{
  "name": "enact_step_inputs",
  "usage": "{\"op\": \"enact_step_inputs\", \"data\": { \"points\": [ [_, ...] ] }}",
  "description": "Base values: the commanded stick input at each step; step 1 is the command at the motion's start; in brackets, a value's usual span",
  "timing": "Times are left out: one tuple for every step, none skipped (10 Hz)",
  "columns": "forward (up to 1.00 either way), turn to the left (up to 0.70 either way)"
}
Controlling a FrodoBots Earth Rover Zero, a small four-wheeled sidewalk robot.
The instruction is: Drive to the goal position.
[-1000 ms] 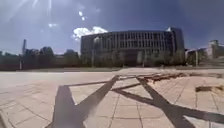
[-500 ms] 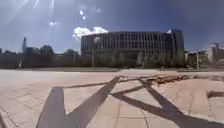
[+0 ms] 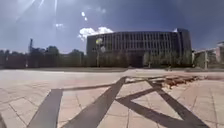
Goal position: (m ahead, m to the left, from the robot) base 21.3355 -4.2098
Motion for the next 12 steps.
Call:
{"op": "enact_step_inputs", "data": {
  "points": [
    [0.70,0.04],
    [0.70,0.03],
    [0.70,0.03],
    [0.70,0.03],
    [0.70,0.04],
    [0.70,0.04],
    [0.70,0.04],
    [0.70,0.03],
    [0.70,0.03],
    [0.70,0.03],
    [0.70,0.03],
    [0.70,0.03]
  ]
}}
